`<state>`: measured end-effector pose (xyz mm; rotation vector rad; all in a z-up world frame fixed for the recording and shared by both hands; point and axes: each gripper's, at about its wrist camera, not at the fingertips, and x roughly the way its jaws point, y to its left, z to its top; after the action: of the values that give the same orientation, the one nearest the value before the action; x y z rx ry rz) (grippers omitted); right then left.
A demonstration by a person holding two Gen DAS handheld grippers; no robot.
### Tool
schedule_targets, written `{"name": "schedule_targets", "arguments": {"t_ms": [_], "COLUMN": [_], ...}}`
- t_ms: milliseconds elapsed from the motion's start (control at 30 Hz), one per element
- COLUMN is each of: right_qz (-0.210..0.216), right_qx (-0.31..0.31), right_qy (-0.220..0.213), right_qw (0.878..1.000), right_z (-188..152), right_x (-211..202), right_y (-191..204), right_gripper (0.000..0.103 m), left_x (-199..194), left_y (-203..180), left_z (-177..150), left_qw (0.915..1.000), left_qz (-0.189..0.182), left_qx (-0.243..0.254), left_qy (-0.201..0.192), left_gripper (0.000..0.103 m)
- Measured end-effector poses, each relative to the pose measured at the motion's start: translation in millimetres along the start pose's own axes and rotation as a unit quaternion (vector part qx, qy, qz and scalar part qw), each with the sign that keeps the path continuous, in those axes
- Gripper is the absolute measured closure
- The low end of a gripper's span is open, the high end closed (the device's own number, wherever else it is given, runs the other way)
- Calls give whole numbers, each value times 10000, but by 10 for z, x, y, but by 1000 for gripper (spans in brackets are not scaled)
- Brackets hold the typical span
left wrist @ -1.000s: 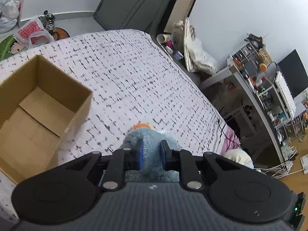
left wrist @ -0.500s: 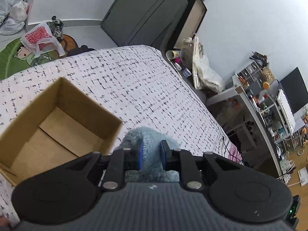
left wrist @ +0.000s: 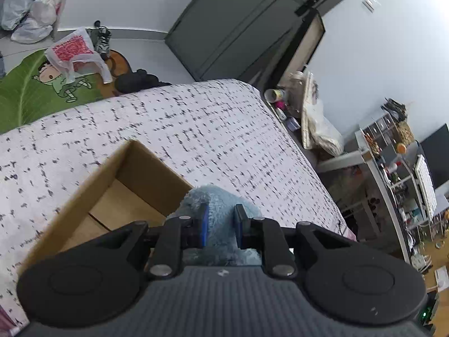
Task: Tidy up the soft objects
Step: 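Carry the grey-blue plush with the left tool and release it into the box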
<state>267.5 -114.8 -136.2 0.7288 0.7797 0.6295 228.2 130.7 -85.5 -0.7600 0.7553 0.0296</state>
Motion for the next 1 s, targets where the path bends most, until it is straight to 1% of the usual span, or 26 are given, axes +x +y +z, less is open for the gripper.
{"name": "schedule_targets", "arguments": {"t_ms": [300, 400, 500, 600, 633, 700, 733, 767, 800, 867, 933, 1000], "right_qz": [-174, -285, -457, -611, -627, -567, -599, -645, -704, -721, -688, -716], "right_qx": [-72, -150, -231, -463, -505, -508, -516, -557, -594, -630, -576, -577], "right_qy": [265, 352, 364, 308, 331, 355, 375, 386, 387, 355, 374, 338], "right_qw": [9995, 9989, 9980, 9966, 9962, 9965, 9962, 9956, 9950, 9948, 9953, 9952], "right_z": [-105, -152, -215, -254, -260, -261, -262, -264, -261, -258, -235, -215], "right_x": [422, 535, 630, 674, 682, 683, 680, 672, 665, 613, 561, 482], "right_y": [98, 134, 166, 219, 239, 265, 279, 295, 309, 322, 321, 337], "right_gripper": [75, 73, 71, 71, 69, 58, 55, 48, 42, 42, 39, 30], "left_x": [120, 177, 251, 288, 299, 306, 302, 292, 286, 259, 221, 159], "left_y": [335, 426, 523, 596, 609, 616, 616, 620, 616, 609, 584, 536], "left_z": [175, 198, 200, 191, 190, 190, 194, 202, 207, 217, 214, 203], "left_qw": [9992, 9987, 9977, 9965, 9964, 9956, 9951, 9945, 9941, 9930, 9922, 9918], "left_qz": [341, 473, 592, 737, 757, 843, 892, 947, 987, 1080, 1167, 1232], "left_qx": [-173, -170, -258, -332, -318, -335, -366, -395, -412, -441, -412, -335], "left_qy": [66, 117, 194, 191, 201, 227, 211, 197, 193, 186, 151, 74], "left_gripper": [85, 85, 85, 85, 84, 81, 80, 79, 76, 69, 59, 53]}}
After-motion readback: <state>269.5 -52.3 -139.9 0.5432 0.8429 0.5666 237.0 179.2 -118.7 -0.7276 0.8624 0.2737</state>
